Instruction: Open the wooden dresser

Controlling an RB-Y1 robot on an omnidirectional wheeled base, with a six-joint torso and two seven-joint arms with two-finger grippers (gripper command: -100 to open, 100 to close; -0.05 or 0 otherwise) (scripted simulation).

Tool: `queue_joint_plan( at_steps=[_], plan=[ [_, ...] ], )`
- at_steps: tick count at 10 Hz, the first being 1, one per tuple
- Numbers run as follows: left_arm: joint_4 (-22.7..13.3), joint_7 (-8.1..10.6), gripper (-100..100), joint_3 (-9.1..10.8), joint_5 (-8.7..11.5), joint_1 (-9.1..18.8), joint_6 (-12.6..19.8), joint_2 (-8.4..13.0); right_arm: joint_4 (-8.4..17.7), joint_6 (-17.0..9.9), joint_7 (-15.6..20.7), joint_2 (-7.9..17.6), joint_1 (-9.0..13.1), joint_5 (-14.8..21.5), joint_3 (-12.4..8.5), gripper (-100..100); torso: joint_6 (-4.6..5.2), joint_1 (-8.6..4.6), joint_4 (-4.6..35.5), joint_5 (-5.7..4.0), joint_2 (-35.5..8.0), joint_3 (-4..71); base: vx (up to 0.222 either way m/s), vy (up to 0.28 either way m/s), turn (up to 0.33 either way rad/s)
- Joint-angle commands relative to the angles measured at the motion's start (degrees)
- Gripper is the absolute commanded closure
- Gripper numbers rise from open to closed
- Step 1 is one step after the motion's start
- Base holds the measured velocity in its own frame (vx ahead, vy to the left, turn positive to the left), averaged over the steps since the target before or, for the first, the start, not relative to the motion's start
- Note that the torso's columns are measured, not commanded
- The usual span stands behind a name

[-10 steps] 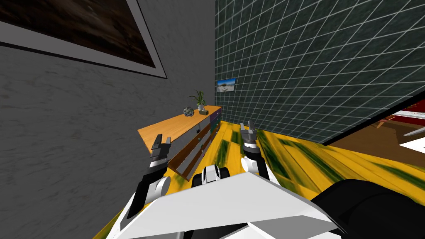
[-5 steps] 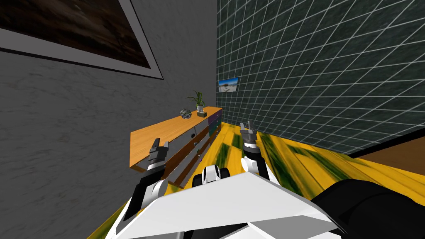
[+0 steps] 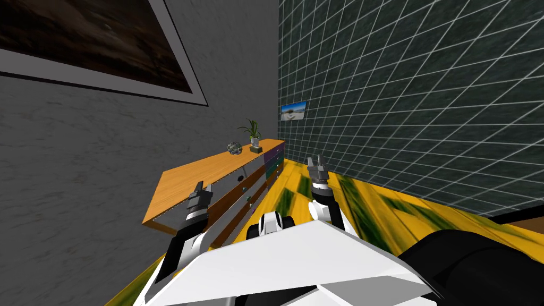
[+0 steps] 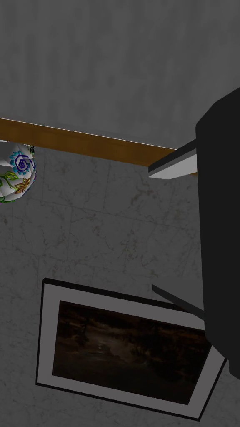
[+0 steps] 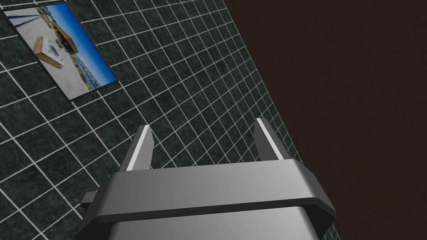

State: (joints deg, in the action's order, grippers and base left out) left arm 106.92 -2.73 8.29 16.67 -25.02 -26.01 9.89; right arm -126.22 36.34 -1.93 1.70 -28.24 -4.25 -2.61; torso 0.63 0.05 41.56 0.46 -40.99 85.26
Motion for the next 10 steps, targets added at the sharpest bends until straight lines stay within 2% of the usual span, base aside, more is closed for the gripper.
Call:
queue_joint_plan(
  at_steps=[1,2,6,10],
  plan=[
    [-2.43,0.94,-100,0.25,1.01,-0.28,1.22,0.13,0.0,0.0,0.0,0.0,0.0,0.0,0.0,0,-0.04,0.17,0.13,-0.09,-0.03,0.01,0.083,-0.111,0.035],
    [-3.38,1.25,-100,0.75,1.59,-0.27,1.66,0.02,0.0,0.0,0.0,0.01,0.01,0.0,0.0,0,0.01,0.47,0.23,-0.07,-0.13,-0.04,0.076,-0.101,0.016],
    [-7.16,2.51,-100,2.78,3.92,-0.22,3.43,-1.4,0.0,0.0,0.0,0.0,0.0,0.0,0.0,0,-0.21,0.2,0.34,-0.21,-0.24,-0.1,0.123,-0.172,0.081],
    [-10.18,3.52,-100,4.42,5.81,-0.18,4.84,-5.32,0.0,0.0,0.0,0.01,0.0,0.0,-0.01,0,-0.62,0.11,0.74,-0.41,-1.35,-0.73,0.131,-0.167,0.06]
  ],
)
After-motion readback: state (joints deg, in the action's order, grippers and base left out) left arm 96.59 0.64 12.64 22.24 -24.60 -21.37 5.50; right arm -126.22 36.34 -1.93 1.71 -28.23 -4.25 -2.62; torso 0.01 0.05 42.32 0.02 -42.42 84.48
